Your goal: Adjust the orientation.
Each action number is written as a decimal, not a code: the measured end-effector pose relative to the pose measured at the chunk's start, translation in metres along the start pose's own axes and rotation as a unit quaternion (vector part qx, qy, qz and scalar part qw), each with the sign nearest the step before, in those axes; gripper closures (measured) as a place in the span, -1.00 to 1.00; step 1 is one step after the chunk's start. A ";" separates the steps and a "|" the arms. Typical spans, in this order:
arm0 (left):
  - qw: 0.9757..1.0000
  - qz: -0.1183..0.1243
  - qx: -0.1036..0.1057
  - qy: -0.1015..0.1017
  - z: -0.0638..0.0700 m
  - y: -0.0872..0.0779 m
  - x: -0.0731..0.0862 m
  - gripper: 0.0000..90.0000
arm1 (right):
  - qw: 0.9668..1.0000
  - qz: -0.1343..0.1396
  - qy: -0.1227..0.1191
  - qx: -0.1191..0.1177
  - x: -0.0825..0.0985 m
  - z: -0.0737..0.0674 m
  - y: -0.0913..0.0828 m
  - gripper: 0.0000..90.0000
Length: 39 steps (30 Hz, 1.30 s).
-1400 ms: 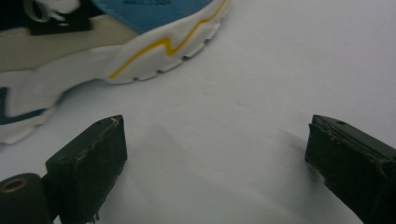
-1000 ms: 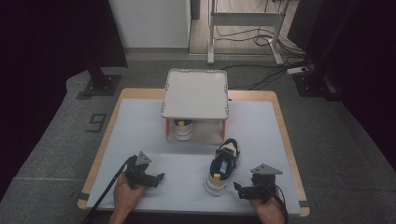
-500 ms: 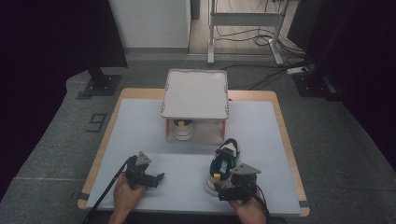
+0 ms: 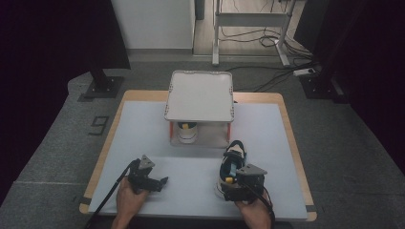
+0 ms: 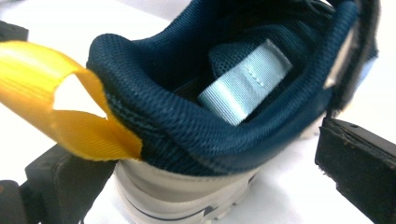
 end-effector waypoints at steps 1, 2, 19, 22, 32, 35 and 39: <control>1.000 0.000 0.000 0.000 0.000 0.000 0.000 -1.00 | 1.000 -0.002 -0.001 0.004 0.001 0.003 -0.003 -1.00; 1.000 0.000 0.000 0.000 0.000 0.000 0.000 -1.00 | 1.000 -0.002 -0.001 0.004 0.001 0.003 -0.003 -1.00; 1.000 0.000 -0.001 -0.001 0.000 0.000 0.000 -1.00 | 0.999 0.012 0.035 0.023 0.016 0.044 -0.031 -0.95; 1.000 0.000 -0.001 -0.001 0.000 0.000 0.000 -1.00 | 0.999 0.012 0.034 0.017 0.010 0.039 -0.018 -0.89; 1.000 0.000 0.000 -0.001 0.000 0.000 0.000 -1.00 | 0.999 0.010 0.041 0.031 0.004 0.044 0.003 -0.75; 1.000 0.000 0.000 -0.001 0.000 0.000 0.000 -1.00 | 0.999 0.004 0.024 0.034 0.004 0.042 0.001 -0.66; 1.000 0.000 0.000 -0.001 0.000 0.000 0.000 -1.00 | 0.998 0.021 0.028 0.047 0.007 0.049 -0.012 -0.50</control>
Point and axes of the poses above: each handheld gripper's, and its own axes: y roughly forward along the jaws, x roughly out of its underside, z roughly to its right, the point moved 6 cm from there along y, roughly forward along the jaws, and after that the axes turned 7 degrees about z, right-handed, at the moved point
